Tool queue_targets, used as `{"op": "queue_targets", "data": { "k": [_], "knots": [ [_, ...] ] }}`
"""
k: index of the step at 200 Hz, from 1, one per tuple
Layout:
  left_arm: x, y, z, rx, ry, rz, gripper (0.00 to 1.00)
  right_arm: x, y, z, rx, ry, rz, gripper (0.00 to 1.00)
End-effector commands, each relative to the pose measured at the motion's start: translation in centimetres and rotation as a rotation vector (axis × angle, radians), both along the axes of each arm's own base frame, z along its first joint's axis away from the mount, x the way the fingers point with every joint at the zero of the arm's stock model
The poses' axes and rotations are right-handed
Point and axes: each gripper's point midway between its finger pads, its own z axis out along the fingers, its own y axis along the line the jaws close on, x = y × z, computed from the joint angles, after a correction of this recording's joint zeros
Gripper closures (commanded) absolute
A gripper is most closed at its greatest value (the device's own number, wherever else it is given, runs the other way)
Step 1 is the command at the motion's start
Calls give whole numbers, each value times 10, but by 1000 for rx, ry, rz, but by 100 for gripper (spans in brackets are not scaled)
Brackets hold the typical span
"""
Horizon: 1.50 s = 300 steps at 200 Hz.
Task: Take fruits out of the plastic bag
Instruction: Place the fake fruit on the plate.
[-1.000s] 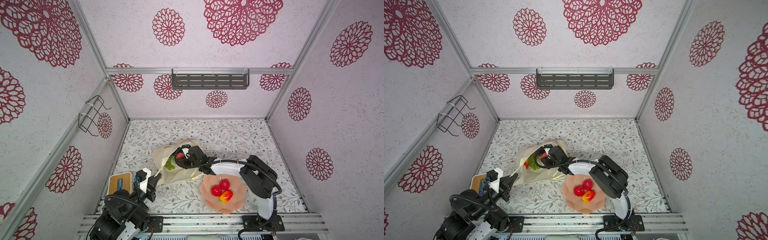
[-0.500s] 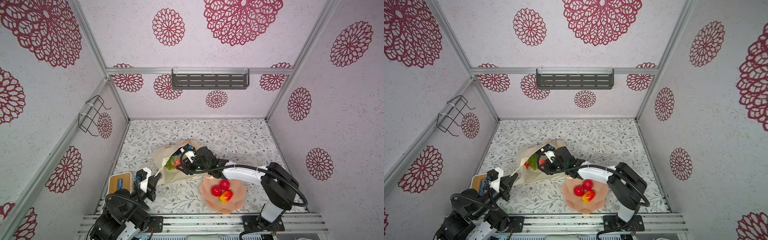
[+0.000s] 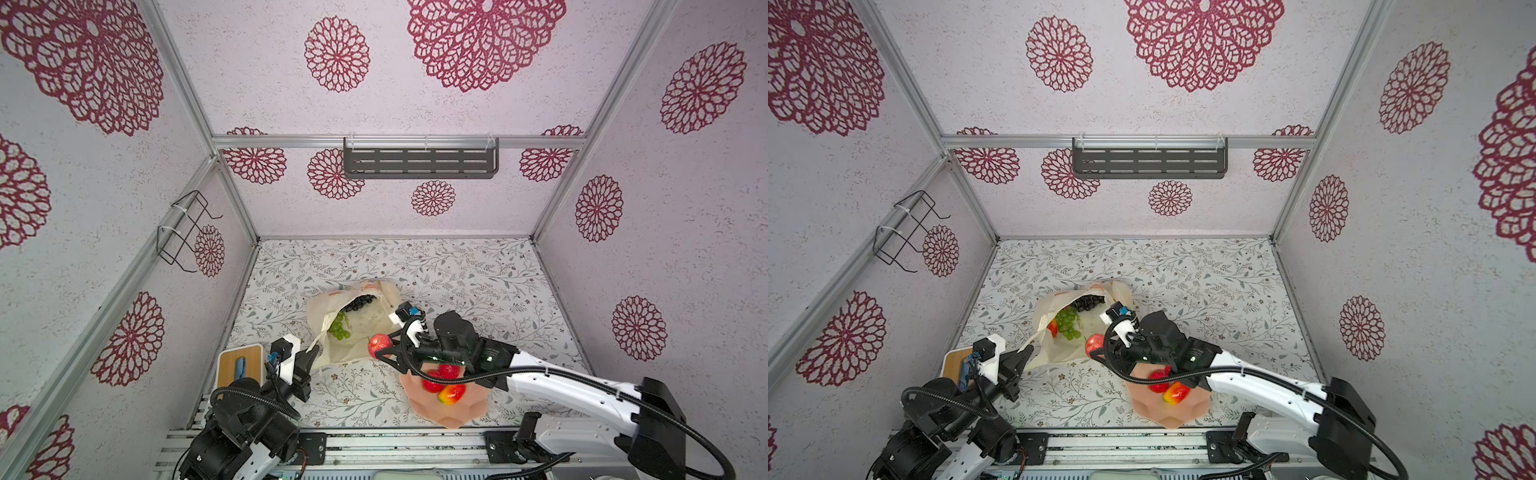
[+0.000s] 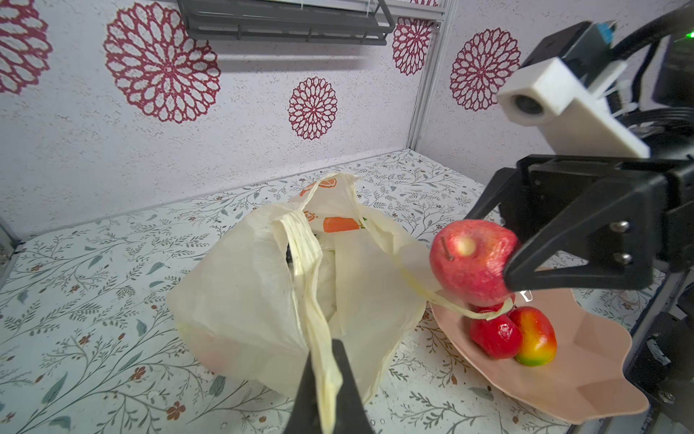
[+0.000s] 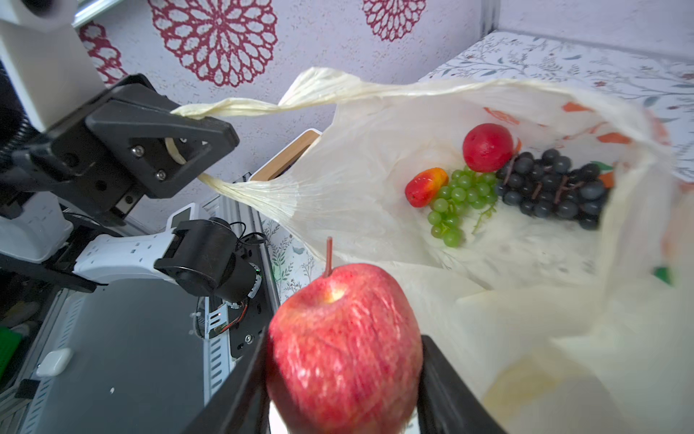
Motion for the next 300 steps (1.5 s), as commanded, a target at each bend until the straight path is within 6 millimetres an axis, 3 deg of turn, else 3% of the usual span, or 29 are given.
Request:
{"op": "queue_targets", "data": {
  "k": [1, 65, 97, 124, 175, 207, 263, 300],
  "knots": [
    [0, 2, 3, -9, -12, 11, 100, 15, -55, -23, -137, 66, -259, 64],
    [2, 6, 3, -11, -13, 37, 100, 11, -196, -60, -212, 268, -835, 67],
    [2, 5, 2, -12, -11, 35, 100, 1, -237, -87, -381, 335, -1004, 66],
    [1, 5, 3, -14, -13, 32, 100, 2, -237, -102, -477, 343, -1022, 64],
    [0, 4, 4, -18, -15, 21, 100, 9, -217, -124, -527, 352, -975, 61],
    [-1, 3, 4, -21, -15, 15, 100, 10, -218, -139, -591, 354, -972, 57],
    [-1, 2, 4, -20, -14, 11, 100, 7, -215, -160, -572, 412, -958, 47],
    [-1, 1, 2, -15, -8, 7, 100, 5, -213, -160, -575, 432, -943, 34]
  ]
}}
